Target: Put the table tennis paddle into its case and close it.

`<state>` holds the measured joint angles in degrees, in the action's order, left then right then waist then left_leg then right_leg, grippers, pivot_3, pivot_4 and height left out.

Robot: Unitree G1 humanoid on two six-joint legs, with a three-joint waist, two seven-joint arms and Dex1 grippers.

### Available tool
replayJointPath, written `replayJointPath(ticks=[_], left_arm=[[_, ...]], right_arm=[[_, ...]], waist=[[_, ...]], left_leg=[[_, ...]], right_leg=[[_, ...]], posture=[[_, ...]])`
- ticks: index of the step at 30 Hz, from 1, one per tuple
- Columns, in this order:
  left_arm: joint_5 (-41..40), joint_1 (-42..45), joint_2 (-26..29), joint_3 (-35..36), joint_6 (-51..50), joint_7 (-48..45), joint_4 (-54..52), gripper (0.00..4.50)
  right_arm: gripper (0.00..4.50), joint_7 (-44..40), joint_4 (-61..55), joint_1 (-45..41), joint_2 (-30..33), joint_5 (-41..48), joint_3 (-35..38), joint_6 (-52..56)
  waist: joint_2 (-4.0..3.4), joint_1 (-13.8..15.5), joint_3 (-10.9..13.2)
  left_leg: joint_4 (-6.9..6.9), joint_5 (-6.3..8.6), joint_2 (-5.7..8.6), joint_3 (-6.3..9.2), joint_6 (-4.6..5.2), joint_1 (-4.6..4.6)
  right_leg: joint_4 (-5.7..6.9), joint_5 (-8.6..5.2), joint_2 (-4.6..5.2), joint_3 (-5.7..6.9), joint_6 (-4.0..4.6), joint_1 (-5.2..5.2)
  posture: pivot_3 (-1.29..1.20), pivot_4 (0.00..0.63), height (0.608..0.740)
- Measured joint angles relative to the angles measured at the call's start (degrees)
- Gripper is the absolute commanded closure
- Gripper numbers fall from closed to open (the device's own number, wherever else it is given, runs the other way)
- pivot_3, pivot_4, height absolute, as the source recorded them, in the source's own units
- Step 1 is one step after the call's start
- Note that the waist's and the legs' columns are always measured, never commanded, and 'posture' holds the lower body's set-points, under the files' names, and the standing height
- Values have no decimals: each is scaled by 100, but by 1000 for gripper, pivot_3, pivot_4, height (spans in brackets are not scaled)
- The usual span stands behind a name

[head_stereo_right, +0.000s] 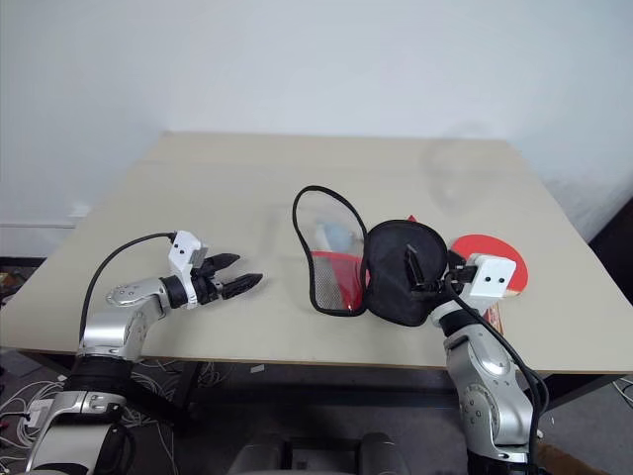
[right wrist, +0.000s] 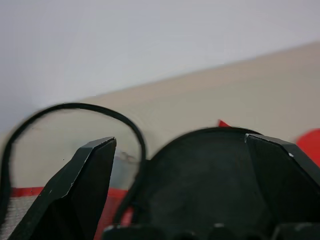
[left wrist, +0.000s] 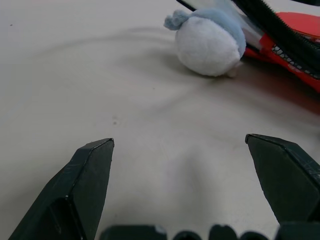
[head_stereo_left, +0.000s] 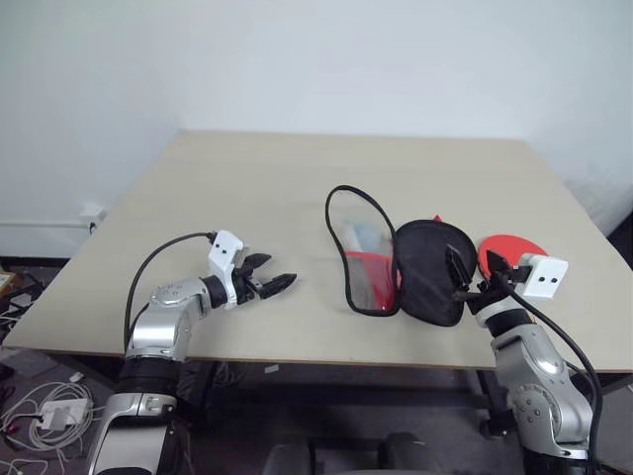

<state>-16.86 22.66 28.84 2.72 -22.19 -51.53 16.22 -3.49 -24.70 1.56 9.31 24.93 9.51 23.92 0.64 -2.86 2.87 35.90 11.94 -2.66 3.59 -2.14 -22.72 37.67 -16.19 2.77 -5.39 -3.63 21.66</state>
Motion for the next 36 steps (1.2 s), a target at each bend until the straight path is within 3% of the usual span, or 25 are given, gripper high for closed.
replayJointPath(ticks=[12, 21, 28, 36], left_arm=[[16, 35, -315, -237, -202, 28, -125, 0], [25, -36, -399, -246, 51, -33, 10, 0], [31, -72, -416, -246, 369, -198, 308, 0], [38, 190, -541, -633, 588, -830, 616, 0]], right_arm=[[15, 935, 796, -689, 434, -260, 993, 1786], [15, 680, 1951, -1752, 954, 90, 1402, 3203], [15, 570, 2272, -1765, 1120, 6, 1556, 3204], [15, 638, 1564, -1465, 955, 192, 1905, 3676]], waist=[[-2, -8, 1], [-9, -5, 5], [-9, -3, 6], [-11, -5, 7]], left_leg=[[1, -2, 0, -2, 3, 2], [-1, -3, 1, -2, 6, 1], [2, -4, 2, -2, 7, 2], [2, -4, 2, -2, 7, 1]], right_leg=[[1, 1, 0, -3, 0, -2], [1, 1, -1, -4, -1, -2], [0, 1, -1, -4, -1, -5], [1, 1, -1, -4, -2, -4]], posture=[[0, 0, 740], [0, 0, 740], [0, 0, 740], [0, 0, 740]])
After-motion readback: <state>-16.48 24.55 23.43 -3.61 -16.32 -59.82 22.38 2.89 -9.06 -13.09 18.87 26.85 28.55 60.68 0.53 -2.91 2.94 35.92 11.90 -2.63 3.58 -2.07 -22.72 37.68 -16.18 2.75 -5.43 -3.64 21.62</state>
